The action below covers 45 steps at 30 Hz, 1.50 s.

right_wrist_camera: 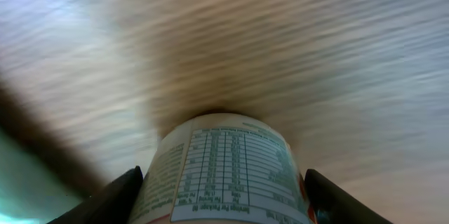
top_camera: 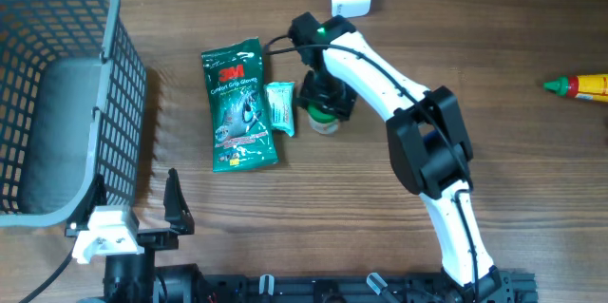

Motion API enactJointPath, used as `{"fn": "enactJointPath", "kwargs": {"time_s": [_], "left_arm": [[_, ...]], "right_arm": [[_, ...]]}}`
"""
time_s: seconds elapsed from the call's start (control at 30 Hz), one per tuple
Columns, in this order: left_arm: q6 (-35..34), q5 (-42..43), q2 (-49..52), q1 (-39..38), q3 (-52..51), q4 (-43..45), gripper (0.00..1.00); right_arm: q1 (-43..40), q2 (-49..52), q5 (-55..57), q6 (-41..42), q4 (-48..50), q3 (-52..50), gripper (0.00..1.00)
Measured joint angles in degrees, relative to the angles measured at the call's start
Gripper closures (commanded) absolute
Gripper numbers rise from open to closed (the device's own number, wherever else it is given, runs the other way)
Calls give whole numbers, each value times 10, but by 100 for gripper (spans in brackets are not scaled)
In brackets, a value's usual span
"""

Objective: Scan the item barcode
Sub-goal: 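Reach the right gripper to the green-lidded jar and grasp it, then lift the jar and carry it up to the white scanner box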

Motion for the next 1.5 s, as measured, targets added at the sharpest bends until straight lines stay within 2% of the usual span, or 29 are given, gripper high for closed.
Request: {"fn": "enactJointPath", "kwargs": {"time_s": [0.1,0.2,0.33,0.47,0.57,0.7,0.8,1.03,1.2,1.37,1.5], "left_arm": [[0,0,0,0,0,0,0],[0,0,0,0,0,0,0],[0,0,0,0,0,0,0],[0,0,0,0,0,0,0],[0,0,0,0,0,0,0],[0,0,0,0,0,0,0],[0,0,0,0,0,0,0],[0,0,0,0,0,0,0],[0,0,0,0,0,0,0],[0,0,0,0,0,0,0],[0,0,0,0,0,0,0]], "right_arm": [[-21,0,32,-75,-21,0,14],[-26,-1,45,-128,-30,0,0],[-24,-26,47,-154,-36,0,0],[-25,-107,47,-153,-44,0,0],[-31,-131,46,-151,-44,0,0],[-68,-127,9,-146,-42,0,0],[-93,-114,-7,-113,-42,0,0],[-84,-33,-62,-86,-40,0,2],[-79,-26,-53,-62,-39,-4,3],[-73,-26,-46,-45,13,-63,6],[-73,-26,-47,-36,36,-84,21]]}}
